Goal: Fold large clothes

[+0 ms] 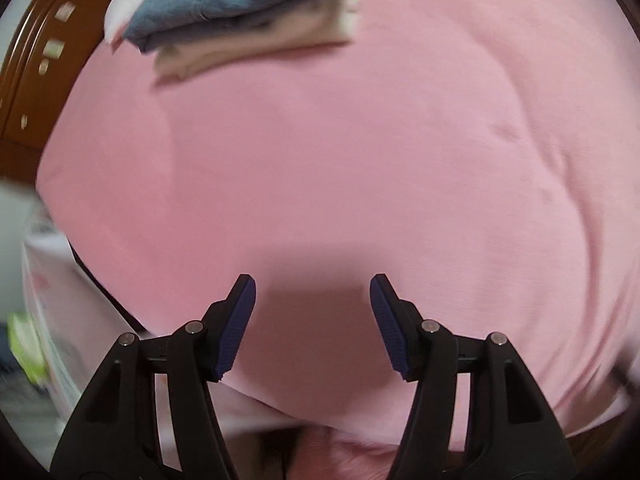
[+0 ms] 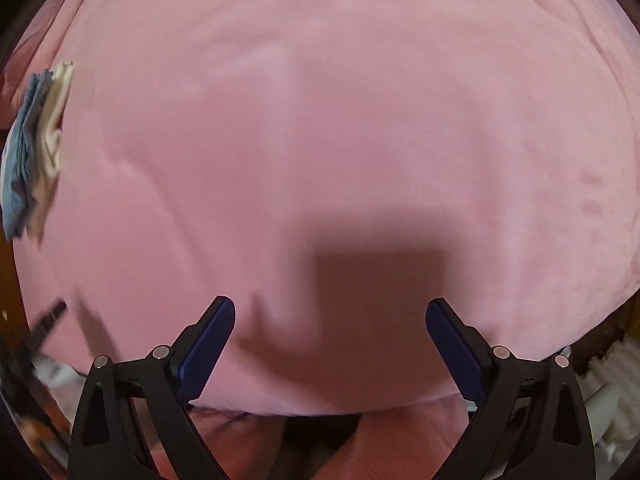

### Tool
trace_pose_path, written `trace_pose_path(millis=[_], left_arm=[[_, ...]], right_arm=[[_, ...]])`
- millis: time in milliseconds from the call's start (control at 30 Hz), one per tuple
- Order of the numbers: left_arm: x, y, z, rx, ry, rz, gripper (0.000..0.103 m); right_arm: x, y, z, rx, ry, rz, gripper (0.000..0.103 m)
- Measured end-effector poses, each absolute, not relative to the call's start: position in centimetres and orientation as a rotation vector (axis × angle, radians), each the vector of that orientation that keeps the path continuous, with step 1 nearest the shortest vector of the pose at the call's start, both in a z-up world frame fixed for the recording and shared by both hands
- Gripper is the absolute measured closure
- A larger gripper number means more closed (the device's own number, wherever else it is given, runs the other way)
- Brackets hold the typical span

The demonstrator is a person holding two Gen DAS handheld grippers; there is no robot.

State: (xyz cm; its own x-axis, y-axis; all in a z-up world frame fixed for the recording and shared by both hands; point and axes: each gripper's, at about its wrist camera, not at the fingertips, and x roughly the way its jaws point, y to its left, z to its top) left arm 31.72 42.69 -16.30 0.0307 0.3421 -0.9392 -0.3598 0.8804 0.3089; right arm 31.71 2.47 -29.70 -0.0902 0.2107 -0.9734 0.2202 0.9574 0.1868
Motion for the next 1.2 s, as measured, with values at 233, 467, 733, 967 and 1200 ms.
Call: trace_pose_path(millis=[233,467,733,967,1200], left_arm=[[29.1,30.5,-18.3,-0.270,1.595,0.655,0.046],[29.4,14.3,-13.8,0.030,1.510,0.184,0.046],[29.6,6.1,-3.0,0.149,1.261,-0.102,0.046],[28.8,9.0,4.6,-0.058,1.157,-0.076,0.045],[23.4,10.5,9.2,0.032,1.103,-0.051,0.031]], right_arm=[[26.7,-5.7,-28.0,-0.032,1.703,-0.035,0.004],[23.6,-11.0,-23.4,0.120,1.661,-0.122,0.002],[24.1,-11.4,-13.3,0.203,1.498,0.004,0.002],[25.1,-10.5,-3.4,0.340,1.404,0.084,0.002],[23.6,-7.8,3.1,0.231,1.276,0.106,0.001]])
